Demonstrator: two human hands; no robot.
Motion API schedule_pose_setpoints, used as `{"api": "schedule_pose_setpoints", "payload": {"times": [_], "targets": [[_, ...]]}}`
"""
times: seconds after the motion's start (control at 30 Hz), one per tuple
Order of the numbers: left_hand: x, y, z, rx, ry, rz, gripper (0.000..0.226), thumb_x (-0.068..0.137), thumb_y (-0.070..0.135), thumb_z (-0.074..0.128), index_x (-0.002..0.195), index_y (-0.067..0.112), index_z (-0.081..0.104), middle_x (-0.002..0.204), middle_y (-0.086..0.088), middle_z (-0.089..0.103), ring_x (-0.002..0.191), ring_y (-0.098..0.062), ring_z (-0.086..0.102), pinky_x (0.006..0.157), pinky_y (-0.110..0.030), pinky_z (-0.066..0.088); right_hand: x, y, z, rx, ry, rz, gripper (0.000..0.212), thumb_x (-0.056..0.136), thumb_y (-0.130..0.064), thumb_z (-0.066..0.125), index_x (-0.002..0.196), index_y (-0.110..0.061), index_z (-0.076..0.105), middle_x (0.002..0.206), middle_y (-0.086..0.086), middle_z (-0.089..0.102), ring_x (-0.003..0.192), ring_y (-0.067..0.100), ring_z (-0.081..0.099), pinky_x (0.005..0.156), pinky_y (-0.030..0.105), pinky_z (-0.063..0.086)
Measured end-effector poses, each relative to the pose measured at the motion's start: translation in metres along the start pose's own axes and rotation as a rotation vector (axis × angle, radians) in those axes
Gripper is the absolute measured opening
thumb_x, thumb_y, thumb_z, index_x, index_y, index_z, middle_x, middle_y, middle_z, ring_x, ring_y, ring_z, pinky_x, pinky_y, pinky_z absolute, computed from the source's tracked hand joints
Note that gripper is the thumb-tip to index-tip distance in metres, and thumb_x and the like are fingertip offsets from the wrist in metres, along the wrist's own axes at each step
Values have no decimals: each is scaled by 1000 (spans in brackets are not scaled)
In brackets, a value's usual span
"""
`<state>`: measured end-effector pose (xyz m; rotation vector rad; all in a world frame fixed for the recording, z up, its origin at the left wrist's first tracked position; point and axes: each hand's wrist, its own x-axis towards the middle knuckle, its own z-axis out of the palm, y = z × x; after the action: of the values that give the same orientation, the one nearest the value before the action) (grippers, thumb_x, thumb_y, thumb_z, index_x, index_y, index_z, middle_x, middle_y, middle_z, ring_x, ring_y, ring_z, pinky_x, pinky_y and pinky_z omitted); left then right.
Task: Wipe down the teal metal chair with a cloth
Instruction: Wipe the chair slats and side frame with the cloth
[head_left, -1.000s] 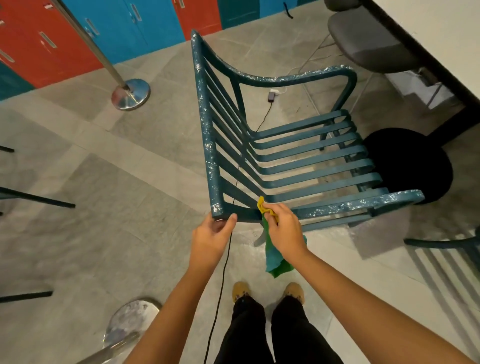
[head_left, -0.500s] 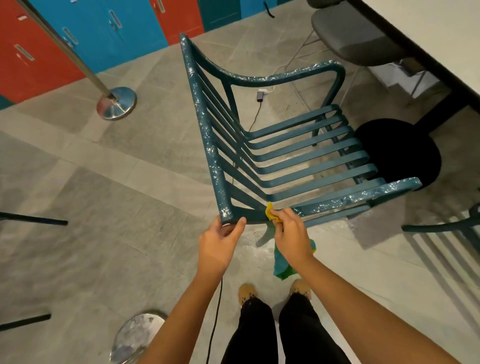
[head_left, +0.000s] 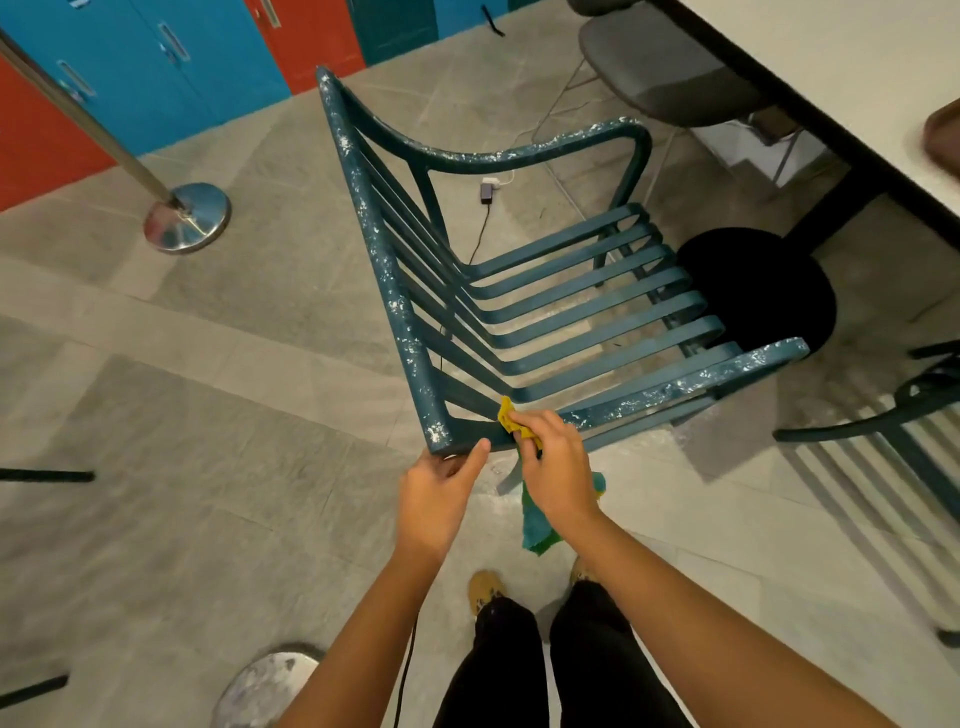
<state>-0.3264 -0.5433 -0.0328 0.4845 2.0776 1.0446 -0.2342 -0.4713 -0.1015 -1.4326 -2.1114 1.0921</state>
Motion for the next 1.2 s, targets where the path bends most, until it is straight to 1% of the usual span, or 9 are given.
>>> {"api": "schedule_pose_setpoints", "payload": {"times": [0.1,0.2,0.3,0.43,0.63,0.77,0.93,1.1,1.2], "targets": [[1,0,1,16,9,-27,25,85,30,61,99,8,61,88,3,60,76,-6,55,77,-22,43,5,13,1,-30,21,21,28,90,-7,53,116,-13,62,112,7,62,102,25,52,83,31,48],[1,1,1,32,22,-46,20,85,30,61,95,13,58,89,7,58,79,-8,53,79,-23,43,15,26,-8,-116,-33,41,30,91,-7,51,120,-12,60,114,8,60,101,26,50,83,33,47],[2,-1,1,28,13,-76,34,84,33,61,105,6,61,92,4,60,88,-12,55,84,-25,44,29,37,-19,-177,-147,47,31,93,-12,48,122,-14,58,117,8,59,103,28,52,85,36,48],[5,-3,0,40,9,-94,32,84,34,61,102,8,62,91,2,61,87,-12,56,82,-25,44,24,30,-26,-69,-63,107,29,93,-15,48,120,-12,58,115,8,60,104,26,55,85,29,46],[7,-1,-2,32,5,-68,30,82,29,65,100,5,65,84,4,61,73,-1,54,75,-20,43,-1,7,-12,-112,-100,-182,36,91,-4,50,126,-13,54,120,5,60,102,23,51,84,31,46],[8,-1,-2,20,3,-103,32,81,29,65,103,5,63,82,4,60,71,-1,54,78,-25,45,8,25,-13,-258,-134,-58,43,89,-4,54,131,-15,50,125,5,56,105,26,48,83,35,49],[9,-1,-3,11,4,-139,33,79,32,66,103,9,63,84,5,62,87,-15,60,84,-29,48,19,38,-22,-272,-174,8,41,90,-8,54,130,-14,51,125,7,57,106,27,50,86,36,49],[8,-2,-5,19,-1,-77,32,80,28,67,103,7,63,77,11,60,69,3,56,69,-13,46,-8,13,-20,-75,-89,-134,42,88,-2,53,129,-12,51,117,8,59,103,24,51,85,29,45],[8,-2,-5,22,-1,-40,31,80,25,68,103,4,63,81,5,62,68,6,55,56,-1,45,-20,-3,-9,-113,-84,-262,51,80,5,61,128,-10,52,116,9,61,95,27,54,77,33,51]]}}
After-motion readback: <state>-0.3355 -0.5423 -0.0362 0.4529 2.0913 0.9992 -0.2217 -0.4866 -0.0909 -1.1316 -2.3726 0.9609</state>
